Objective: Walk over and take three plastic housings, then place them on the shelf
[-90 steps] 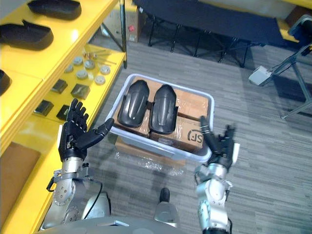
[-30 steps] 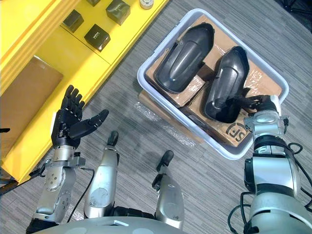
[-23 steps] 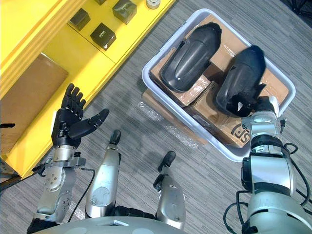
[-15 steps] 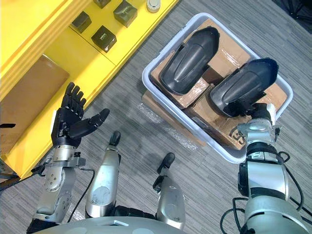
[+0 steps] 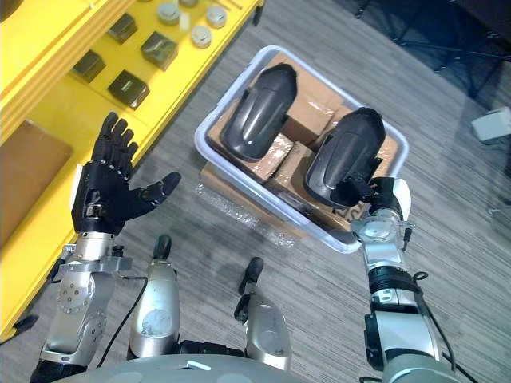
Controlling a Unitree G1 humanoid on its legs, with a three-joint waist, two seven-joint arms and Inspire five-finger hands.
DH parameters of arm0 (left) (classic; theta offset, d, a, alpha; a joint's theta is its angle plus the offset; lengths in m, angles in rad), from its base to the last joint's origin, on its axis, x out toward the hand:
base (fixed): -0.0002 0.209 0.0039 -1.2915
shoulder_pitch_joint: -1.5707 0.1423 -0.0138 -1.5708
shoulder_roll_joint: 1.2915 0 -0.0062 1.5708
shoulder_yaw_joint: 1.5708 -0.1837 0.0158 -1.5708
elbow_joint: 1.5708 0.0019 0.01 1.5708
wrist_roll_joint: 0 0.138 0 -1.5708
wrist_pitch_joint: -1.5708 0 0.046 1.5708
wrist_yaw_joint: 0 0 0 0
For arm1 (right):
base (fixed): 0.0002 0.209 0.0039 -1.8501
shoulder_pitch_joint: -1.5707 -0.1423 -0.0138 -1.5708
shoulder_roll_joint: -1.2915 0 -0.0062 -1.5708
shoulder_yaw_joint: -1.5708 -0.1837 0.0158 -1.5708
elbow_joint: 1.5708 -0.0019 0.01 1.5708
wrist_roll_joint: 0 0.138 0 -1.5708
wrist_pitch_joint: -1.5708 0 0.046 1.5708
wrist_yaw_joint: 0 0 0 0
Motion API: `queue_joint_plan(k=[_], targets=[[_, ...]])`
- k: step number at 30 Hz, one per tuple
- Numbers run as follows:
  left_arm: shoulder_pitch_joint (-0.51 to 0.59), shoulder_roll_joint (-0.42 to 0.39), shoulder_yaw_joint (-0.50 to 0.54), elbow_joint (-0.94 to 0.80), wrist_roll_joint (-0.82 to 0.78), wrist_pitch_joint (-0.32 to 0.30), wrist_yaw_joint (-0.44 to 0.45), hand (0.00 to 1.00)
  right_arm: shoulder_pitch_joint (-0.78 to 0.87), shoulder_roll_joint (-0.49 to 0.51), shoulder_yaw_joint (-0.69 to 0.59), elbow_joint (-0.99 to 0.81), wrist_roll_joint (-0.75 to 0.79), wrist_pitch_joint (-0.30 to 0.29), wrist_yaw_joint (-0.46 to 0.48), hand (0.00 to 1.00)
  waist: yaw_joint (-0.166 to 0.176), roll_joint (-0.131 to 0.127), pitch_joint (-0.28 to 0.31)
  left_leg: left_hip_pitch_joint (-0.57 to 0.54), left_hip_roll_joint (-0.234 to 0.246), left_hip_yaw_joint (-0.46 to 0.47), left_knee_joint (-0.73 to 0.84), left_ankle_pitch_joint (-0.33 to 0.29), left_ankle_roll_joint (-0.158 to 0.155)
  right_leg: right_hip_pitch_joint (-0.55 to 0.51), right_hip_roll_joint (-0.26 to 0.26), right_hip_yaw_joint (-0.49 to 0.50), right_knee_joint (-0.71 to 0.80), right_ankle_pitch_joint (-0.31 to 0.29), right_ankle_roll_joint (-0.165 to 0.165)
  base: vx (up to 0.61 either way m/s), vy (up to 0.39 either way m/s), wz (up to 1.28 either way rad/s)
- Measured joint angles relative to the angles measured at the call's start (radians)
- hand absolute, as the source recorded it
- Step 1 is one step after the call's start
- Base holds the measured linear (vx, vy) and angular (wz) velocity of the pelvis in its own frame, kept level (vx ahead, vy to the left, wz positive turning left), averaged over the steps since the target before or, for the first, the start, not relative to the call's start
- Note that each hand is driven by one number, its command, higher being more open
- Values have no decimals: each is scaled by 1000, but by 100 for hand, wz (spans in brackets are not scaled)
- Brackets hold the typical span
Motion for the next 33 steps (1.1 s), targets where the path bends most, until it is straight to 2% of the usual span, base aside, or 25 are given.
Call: queue_joint_plan(k=[3, 10, 11, 13, 16, 19, 23, 27, 32, 33], targets=[[-76, 41, -39, 5, 30, 82, -18, 100, 21, 21, 2, -69, -68, 18, -13, 0, -20, -15, -41, 16, 5, 32, 0, -6, 0, 2, 4, 32, -21, 13, 0, -10, 10, -32], [-389, 92, -86, 201, -65, 291, -90, 100, 3, 21, 25, -171, -209, 15, -29, 0, -84, -4, -90, 36, 8, 79, 0, -8, 1, -8, 3, 80, -34, 38, 2, -9, 10, -21], [-474, 116, -99, 286, -114, 376, -109, 100, -24, 19, 41, -177, -236, 13, -29, 0, -98, -3, -90, 38, 8, 93, 0, -8, 1, -16, 3, 95, -36, 45, 3, -24, 11, -21], [-527, 134, -116, 355, -129, 414, -117, 100, -52, 19, 58, -178, -250, 13, -29, 0, -111, -3, -90, 37, 8, 102, 0, -8, 1, -23, 3, 105, -36, 50, 2, -27, 12, -21], [-600, 158, -162, 453, -144, 502, -133, 100, -107, 8, 103, -193, -261, -5, -29, 0, -137, -3, -90, 32, 8, 121, 1, -7, 2, -32, 3, 123, -56, 69, 1, -20, 13, -17], [-636, 154, -206, 486, -231, 560, -154, 100, -126, -21, 134, -218, -279, -30, -29, 0, -142, 2, -88, 29, 8, 127, 1, -7, 2, -39, 3, 129, -60, 74, 2, 1, 9, -7], [-679, 130, -277, 556, -378, 593, -164, 100, -159, -32, 176, -220, -291, -58, -30, 0, -159, 5, -86, 25, 7, 124, 4, -8, 3, -39, 1, 127, -58, 73, 2, -2, 3, 1], [-680, 54, -345, 604, -561, 592, -162, 100, -169, -32, 209, -221, -300, -112, -50, 0, -164, 27, -74, 15, 6, 119, 20, -15, 4, -41, 0, 125, -55, 73, 2, -4, 5, 1], [-700, -12, -392, 638, -690, 563, -161, 100, -166, -32, 272, -220, -370, -152, -50, 0, -167, 38, -71, 16, 6, 119, 22, -15, 5, -41, 0, 126, -50, 73, 2, 0, 0, 0], [-716, -23, -403, 649, -691, 542, -159, 100, -165, -32, 281, -220, -384, -169, -50, 0, -167, 38, -71, 16, 6, 119, 24, -15, 5, -41, 0, 126, -48, 73, 2, 0, 0, 0]])
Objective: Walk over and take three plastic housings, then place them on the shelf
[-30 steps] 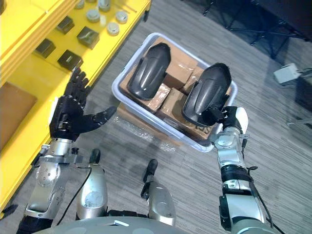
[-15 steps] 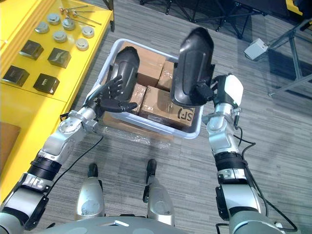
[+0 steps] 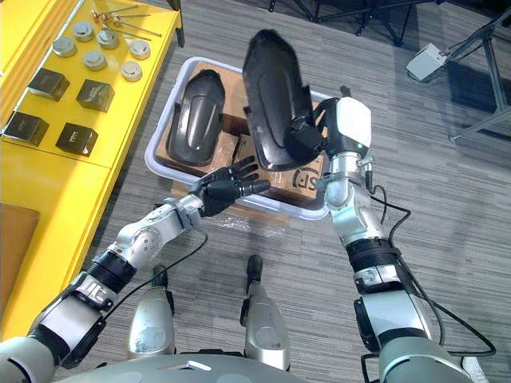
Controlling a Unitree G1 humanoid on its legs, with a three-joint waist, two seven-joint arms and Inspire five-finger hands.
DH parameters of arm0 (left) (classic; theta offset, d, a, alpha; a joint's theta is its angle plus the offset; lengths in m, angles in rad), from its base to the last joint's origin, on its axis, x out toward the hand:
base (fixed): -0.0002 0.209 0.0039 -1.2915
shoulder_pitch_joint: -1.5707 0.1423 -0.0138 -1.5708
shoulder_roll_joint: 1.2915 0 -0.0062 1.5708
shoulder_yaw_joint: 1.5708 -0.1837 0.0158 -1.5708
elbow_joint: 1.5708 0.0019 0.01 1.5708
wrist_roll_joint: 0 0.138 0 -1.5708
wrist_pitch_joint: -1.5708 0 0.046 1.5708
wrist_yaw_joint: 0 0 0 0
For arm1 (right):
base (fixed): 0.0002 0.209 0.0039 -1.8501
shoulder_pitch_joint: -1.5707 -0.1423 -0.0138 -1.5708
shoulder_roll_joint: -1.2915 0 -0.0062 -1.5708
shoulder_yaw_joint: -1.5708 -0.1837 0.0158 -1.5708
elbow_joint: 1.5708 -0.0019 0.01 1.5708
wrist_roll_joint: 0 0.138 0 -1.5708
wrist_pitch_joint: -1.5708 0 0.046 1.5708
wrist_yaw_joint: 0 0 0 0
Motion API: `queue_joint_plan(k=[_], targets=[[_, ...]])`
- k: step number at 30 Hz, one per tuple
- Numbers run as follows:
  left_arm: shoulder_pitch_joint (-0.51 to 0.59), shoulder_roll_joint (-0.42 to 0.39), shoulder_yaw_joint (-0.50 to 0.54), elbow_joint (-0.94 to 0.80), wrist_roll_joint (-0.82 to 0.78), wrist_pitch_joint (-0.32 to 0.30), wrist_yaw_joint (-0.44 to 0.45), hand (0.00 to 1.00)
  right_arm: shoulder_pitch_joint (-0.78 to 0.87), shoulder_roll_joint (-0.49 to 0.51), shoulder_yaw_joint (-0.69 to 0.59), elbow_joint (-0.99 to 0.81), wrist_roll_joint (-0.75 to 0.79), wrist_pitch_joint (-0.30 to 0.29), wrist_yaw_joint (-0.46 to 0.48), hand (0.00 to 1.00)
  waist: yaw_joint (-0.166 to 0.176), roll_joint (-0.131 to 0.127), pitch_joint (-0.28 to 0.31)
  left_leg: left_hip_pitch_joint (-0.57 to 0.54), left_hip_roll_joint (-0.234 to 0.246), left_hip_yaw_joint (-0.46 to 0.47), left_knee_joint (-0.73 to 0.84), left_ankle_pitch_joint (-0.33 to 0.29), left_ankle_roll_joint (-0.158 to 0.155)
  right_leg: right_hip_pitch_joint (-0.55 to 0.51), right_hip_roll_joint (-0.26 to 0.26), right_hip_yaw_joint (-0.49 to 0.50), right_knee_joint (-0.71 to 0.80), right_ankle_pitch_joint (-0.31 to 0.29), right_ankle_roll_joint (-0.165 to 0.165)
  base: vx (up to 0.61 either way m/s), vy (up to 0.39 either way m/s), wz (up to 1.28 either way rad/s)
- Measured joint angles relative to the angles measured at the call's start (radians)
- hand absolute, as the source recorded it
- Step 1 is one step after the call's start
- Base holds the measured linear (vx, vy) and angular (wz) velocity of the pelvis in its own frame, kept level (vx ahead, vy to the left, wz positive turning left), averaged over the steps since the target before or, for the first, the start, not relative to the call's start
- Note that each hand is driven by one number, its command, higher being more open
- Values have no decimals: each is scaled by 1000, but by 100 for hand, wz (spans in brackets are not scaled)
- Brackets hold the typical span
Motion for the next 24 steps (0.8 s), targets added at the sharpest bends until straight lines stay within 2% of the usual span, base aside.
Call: queue_joint_plan(k=[5, 10, 19, 20, 24], targets=[[-20, -10, -19, 12, -76, -32, 20, 100, 4, 15, 4, 0, -33, -50, -32, 0, 0, 5, -2, 6, -1, 1, -6, 5, 1, 1, 0, 1, 3, 0, 0, 0, 0, 0], [-20, -20, -26, 39, -278, -78, 59, 100, 22, 54, 12, 0, -70, -67, -51, 0, -3, 6, -3, 26, -1, 4, -21, 11, 1, 15, -1, 1, 3, -1, 0, 0, 0, 0], [-20, -20, -25, 47, -388, -103, 108, 100, 59, 68, 27, 0, -70, -105, -85, 0, 0, 8, -4, 44, -3, 5, -49, 29, 0, 19, -1, -1, 2, -1, 0, 0, 0, 0], [-20, -20, -25, 48, -389, -104, 114, 0, 62, 68, 30, 0, -70, -111, -89, 0, 0, 8, -4, 47, -3, 5, -52, 29, 0, 21, -1, -1, 2, -1, 0, 0, 0, 0], [-20, -27, -25, 83, -424, -133, 137, 0, 80, 94, 42, 0, -72, -156, -99, 0, 1, 8, -4, 61, -3, 6, -61, 33, -1, 33, -1, -2, -2, -1, -1, 0, 0, 0]])
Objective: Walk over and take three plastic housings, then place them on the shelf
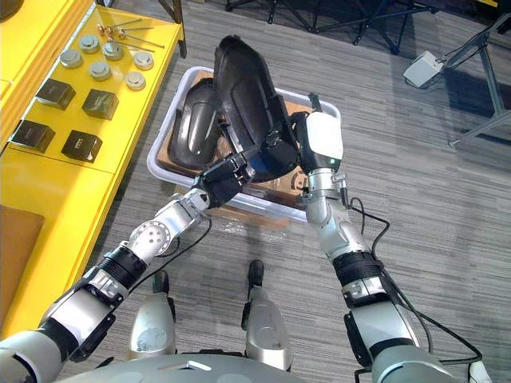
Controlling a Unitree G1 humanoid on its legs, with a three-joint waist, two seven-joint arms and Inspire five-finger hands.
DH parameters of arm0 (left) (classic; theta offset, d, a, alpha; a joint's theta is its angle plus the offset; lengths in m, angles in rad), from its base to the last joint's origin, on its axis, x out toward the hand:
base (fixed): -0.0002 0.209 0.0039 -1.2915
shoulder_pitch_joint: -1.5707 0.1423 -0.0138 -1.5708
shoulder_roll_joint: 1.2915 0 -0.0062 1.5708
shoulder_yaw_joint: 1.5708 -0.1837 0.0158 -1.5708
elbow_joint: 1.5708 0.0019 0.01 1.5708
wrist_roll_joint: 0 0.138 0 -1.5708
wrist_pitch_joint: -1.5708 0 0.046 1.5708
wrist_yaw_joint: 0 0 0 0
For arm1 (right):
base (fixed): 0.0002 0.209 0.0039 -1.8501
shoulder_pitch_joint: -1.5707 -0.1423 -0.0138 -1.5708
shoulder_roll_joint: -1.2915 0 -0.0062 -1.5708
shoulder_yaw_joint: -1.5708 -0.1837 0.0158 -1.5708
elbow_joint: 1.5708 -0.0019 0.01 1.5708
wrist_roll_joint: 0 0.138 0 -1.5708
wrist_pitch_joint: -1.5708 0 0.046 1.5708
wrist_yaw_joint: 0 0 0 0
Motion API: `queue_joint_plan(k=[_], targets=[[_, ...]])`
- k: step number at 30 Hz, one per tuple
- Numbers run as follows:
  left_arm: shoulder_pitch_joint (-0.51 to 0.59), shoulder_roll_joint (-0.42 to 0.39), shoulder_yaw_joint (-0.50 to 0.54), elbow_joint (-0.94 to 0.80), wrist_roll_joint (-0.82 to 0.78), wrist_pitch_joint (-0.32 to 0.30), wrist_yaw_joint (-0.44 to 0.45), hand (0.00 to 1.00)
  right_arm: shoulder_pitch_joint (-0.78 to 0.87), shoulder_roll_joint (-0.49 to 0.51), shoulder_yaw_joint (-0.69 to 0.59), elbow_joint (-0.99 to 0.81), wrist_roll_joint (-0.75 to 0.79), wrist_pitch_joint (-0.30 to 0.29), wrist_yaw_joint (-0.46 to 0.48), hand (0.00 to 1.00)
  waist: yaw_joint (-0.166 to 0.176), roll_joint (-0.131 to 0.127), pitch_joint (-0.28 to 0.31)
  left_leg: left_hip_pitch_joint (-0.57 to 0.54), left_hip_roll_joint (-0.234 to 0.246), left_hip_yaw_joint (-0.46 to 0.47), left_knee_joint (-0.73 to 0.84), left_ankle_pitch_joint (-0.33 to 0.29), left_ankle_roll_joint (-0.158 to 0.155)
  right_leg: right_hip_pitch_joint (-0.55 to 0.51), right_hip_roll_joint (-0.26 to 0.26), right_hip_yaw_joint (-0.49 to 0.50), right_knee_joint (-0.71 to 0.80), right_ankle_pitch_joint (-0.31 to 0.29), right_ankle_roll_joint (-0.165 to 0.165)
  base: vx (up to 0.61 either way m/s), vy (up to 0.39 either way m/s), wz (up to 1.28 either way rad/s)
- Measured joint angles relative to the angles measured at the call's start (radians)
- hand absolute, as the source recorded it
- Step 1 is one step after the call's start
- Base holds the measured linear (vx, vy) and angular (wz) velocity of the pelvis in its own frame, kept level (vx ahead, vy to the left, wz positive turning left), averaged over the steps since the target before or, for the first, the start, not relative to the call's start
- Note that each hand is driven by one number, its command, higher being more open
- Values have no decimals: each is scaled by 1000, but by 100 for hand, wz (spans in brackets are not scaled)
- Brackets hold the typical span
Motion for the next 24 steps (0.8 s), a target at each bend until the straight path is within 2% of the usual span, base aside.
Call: queue_joint_plan(k=[5, 10, 16, 21, 22, 24], targets=[[0, -1, 3, 23, -5, -39, 25, 0, 18, 14, 32, -19, 1, -11, 8, 0, 2, 0, 0, 4, 0, 0, 0, 0, 0, 3, 0, 0, 0, 0, 0, 0, 0, 0], [0, -14, 21, 40, -7, -84, 33, 0, 47, 46, 66, -77, 0, -76, 16, 0, -3, -1, 0, 8, 0, 0, 0, 0, 0, 7, 0, 0, -1, 0, 0, 0, 0, 0], [0, -14, 9, 42, 5, -148, 33, 0, 47, 84, 62, -73, 5, -69, 12, 0, 1, -13, -7, 11, 0, 0, 0, 0, 0, 11, 0, 0, -1, 0, 0, 0, 0, 0], [1, -14, 6, 42, 5, -148, 32, 0, 53, 84, 60, -72, 5, -69, 2, 0, 2, -22, -11, 25, 0, 3, -9, 0, 0, 25, 0, -1, -11, 0, 0, 0, 0, 0], [1, -15, 6, 42, 7, -148, 31, 0, 56, 86, 60, -72, 5, -69, -6, 100, 2, -29, -16, 28, 0, 5, -17, 2, -2, 25, 0, -1, -14, 0, 0, 0, 0, 0], [5, -16, 4, 42, 8, -148, 31, 0, 67, 94, 55, -72, 7, -72, -9, 100, 1, -39, -22, 30, 0, 5, -19, 2, -2, 25, 1, -1, -14, 0, 0, 0, 0, 0]])
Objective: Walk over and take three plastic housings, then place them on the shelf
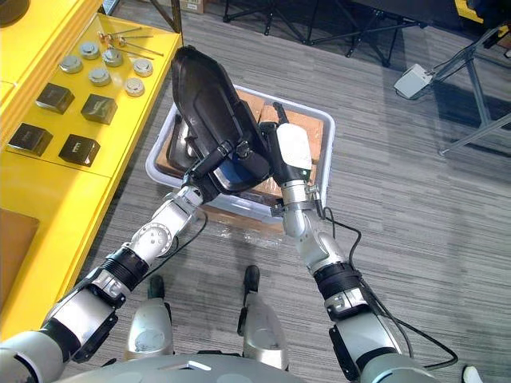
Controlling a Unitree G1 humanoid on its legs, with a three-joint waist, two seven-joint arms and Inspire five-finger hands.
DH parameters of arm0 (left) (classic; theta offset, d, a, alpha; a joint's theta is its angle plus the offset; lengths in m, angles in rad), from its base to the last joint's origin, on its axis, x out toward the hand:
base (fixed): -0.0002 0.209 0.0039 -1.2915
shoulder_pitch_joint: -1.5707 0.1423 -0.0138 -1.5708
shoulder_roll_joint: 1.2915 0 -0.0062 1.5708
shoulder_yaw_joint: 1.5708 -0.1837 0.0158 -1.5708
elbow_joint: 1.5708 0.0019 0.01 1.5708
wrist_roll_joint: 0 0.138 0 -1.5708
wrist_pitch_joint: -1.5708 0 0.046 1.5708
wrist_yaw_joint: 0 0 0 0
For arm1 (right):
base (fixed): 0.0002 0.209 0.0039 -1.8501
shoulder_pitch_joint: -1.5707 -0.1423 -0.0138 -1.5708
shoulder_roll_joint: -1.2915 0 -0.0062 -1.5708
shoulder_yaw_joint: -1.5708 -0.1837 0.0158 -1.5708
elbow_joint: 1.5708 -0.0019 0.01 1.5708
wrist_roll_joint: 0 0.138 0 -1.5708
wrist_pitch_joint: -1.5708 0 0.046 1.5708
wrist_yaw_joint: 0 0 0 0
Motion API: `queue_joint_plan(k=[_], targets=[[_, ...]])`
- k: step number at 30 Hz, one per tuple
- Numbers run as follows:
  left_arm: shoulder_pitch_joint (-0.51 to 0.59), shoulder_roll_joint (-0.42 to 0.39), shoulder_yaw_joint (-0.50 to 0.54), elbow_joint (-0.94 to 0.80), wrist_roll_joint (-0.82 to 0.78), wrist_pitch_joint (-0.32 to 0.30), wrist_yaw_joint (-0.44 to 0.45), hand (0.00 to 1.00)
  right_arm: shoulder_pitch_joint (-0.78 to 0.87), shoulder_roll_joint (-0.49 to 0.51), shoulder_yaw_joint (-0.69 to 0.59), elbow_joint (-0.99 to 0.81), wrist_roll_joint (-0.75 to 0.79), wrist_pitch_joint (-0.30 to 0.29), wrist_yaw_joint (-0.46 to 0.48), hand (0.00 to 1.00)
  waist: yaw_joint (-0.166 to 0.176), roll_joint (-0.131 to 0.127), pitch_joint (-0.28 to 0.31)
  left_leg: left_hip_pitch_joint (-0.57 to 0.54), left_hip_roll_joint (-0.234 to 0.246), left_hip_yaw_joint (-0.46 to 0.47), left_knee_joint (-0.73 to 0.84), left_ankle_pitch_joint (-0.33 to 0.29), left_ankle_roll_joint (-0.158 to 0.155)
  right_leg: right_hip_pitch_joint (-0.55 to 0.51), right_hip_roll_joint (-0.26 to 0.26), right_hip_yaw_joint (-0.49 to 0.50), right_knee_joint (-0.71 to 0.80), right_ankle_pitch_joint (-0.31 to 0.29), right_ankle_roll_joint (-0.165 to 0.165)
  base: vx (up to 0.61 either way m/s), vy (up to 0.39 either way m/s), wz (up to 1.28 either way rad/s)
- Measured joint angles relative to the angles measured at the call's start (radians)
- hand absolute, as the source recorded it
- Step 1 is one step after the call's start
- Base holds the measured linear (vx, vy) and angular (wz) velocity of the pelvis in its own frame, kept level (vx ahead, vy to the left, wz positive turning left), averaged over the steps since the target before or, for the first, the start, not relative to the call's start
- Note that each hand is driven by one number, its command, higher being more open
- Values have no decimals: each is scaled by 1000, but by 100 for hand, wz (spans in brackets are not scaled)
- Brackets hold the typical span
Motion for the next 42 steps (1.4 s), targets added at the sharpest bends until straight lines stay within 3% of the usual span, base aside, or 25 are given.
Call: queue_joint_plan(k=[4, 9, 12, 13, 14, 16, 19, 22, 27, 31, 36, 42], targets=[[28, -4, 1, -1, 12, -18, 2, 0, 41, 20, 1, 0, 21, -25, -2, 100, 0, -10, -7, 25, 0, 9, -16, 0, 0, 14, 0, 2, -1, -1, 0, 13, 5, -2], [77, -36, 87, -52, 280, -115, 74, 0, 171, 80, -3, -15, 213, -65, 31, 100, 0, -11, -9, 63, 0, 17, -36, 0, 0, 39, 0, 2, 0, -14, -1, 0, -1, -2], [136, -58, 152, -155, 493, -163, 162, 0, 288, 120, -35, -87, 378, -65, 119, 100, -2, -4, -22, 85, -1, 21, -45, -2, -2, 55, -1, 3, 1, -22, 2, 14, 3, -2], [164, -70, 174, -197, 625, -169, 225, 0, 335, 135, -61, -128, 517, -64, 229, 100, -6, -2, -41, 95, -2, 23, -52, -2, -2, 60, -1, 3, 1, -25, 2, 31, 9, -2], [166, -72, 177, -202, 646, -170, 236, 0, 342, 137, -63, -132, 538, -63, 248, 100, -6, -1, -43, 99, -2, 24, -53, -2, -2, 64, -1, 3, 1, -26, 2, 34, 9, -1], [196, -75, 203, -240, 825, -169, 314, 0, 398, 137, -70, -164, 690, -62, 399, 100, -13, 8, -78, 111, -1, 29, -52, -10, -4, 74, -1, 6, -1, -29, 3, 23, 13, -5], [223, -75, 229, -270, 1006, -168, 381, 0, 435, 147, -67, -206, 830, -62, 515, 100, -23, 19, -104, 125, -1, 34, -52, -16, -4, 87, -2, 8, -5, -30, 4, -13, 19, -4], [271, -82, 254, -288, 1223, -163, 450, 0, 468, 155, -71, -256, 905, -64, 542, 100, -26, 25, -131, 139, -1, 40, -57, -23, -2, 101, -2, 9, -21, -30, 5, -23, 13, -5], [383, -116, 304, -340, 1376, -160, 513, 0, 542, 195, -165, -336, 1008, -64, 552, 100, -29, 46, -172, 166, -1, 68, -83, -18, -8, 96, 0, 28, -21, -30, 4, 7, 10, -12], [452, -133, 380, -426, 1368, -175, 484, 0, 577, 219, -269, -341, 1024, -38, 501, 100, -48, 61, -186, 175, -1, 81, -87, -20, -10, 95, 0, 37, -21, -30, 4, 5, 19, -11], [535, -129, 409, -550, 1330, -201, 381, 0, 640, 221, -324, -341, 1014, 30, 414, 100, -51, 83, -209, 200, -1, 106, -103, -21, -11, 95, 2, 56, -22, -30, 3, -3, 14, -13], [590, -128, 424, -578, 1280, -215, 279, 0, 657, 221, -357, -341, 1020, 59, 404, 100, -54, 110, -236, 206, -1, 114, -105, -22, -11, 95, 3, 59, -22, -34, -2, -8, 7, -4]])
